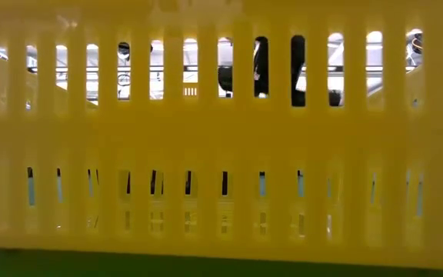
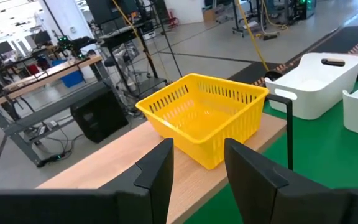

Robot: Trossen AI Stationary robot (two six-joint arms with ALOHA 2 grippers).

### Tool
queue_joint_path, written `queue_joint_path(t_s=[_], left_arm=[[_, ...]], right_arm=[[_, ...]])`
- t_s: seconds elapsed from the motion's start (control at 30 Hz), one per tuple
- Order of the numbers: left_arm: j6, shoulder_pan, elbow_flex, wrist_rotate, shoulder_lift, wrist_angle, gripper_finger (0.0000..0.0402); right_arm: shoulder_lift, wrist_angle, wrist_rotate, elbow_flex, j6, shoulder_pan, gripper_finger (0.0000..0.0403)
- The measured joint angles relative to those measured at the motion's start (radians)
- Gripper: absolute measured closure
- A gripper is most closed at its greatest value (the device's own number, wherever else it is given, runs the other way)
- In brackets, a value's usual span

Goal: Stack baskets on shelf by color
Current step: Stack the top yellow bin on top of the other yellow bin on the shelf

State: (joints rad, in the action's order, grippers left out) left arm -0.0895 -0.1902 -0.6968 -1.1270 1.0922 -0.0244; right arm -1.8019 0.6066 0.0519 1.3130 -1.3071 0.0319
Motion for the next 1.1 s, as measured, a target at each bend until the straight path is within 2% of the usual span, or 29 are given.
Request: queue_joint_path(t_s=[0.1,0.53,0.8,0.93,1.1], left_arm=[[-0.002,0.000,0.000,0.001,0.000,0.006,0.0256],[-0.004,0.000,0.000,0.001,0.000,0.006,0.0256],[-0.006,0.000,0.000,0.002,0.000,0.006,0.0256],[-0.003,0.000,0.000,0.002,0.000,0.006,0.0256],[-0.003,0.000,0.000,0.002,0.000,0.006,0.0256]], right_arm=[[-0.001,-0.055,-0.057,-0.010,-0.018,0.000,0.0269],[-0.021,-0.122,-0.023,-0.019,-0.025,0.027,0.0269],[-0.030,-0.251,-0.020,-0.076,-0.027,0.034,0.0270],[-0.030,-0.257,0.033,-0.076,0.034,0.045,0.0290],[-0.030,-0.258,0.082,-0.076,0.090,0.063,0.0345]])
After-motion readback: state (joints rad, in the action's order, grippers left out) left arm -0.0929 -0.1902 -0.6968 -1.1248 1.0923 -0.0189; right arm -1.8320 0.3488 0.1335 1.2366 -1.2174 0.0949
